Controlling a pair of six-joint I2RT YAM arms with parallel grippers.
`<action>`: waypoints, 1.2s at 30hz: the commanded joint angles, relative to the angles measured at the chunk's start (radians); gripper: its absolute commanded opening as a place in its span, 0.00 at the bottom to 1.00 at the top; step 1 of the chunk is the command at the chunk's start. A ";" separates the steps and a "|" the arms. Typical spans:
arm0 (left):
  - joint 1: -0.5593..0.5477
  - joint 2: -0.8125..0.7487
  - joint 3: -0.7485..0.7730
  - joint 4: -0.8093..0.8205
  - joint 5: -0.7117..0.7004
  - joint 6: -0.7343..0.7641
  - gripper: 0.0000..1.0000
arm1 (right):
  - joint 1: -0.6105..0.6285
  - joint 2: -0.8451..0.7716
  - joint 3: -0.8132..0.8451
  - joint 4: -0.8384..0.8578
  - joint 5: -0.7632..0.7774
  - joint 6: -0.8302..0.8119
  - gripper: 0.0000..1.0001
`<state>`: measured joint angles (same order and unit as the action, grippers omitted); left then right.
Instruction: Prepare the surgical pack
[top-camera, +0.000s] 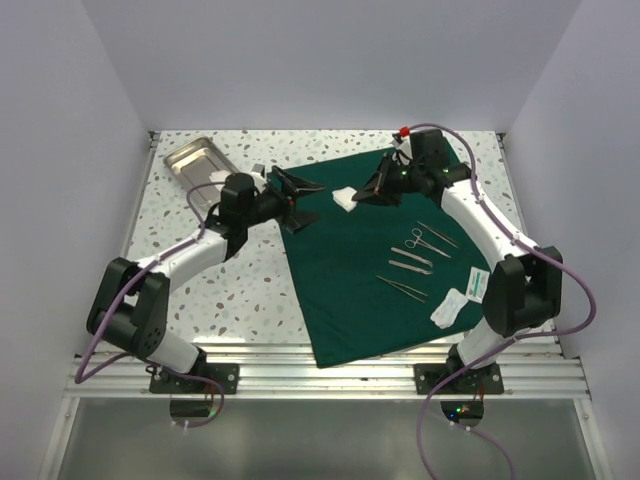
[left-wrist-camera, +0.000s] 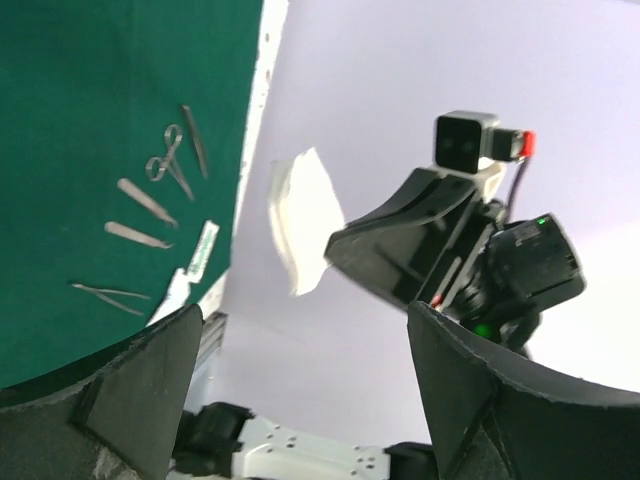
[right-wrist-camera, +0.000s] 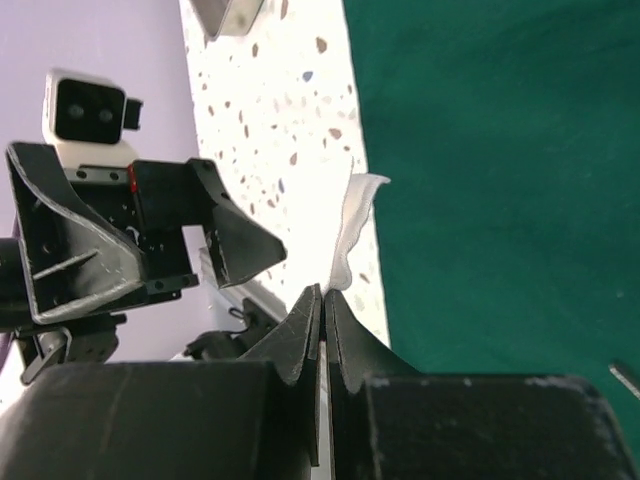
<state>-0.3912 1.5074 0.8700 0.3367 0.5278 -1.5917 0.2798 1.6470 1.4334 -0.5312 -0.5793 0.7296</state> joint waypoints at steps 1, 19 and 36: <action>-0.034 0.017 0.044 0.079 -0.074 -0.108 0.87 | 0.018 -0.070 -0.030 0.060 -0.054 0.073 0.00; -0.095 0.139 0.104 0.150 -0.071 -0.186 0.66 | 0.070 -0.102 -0.093 0.128 -0.083 0.122 0.00; 0.176 0.215 0.277 -0.180 0.104 0.282 0.00 | 0.082 0.033 0.033 -0.082 0.013 -0.120 0.66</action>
<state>-0.3092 1.7020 1.0000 0.3805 0.5800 -1.5860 0.3592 1.6981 1.4040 -0.4946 -0.6258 0.7425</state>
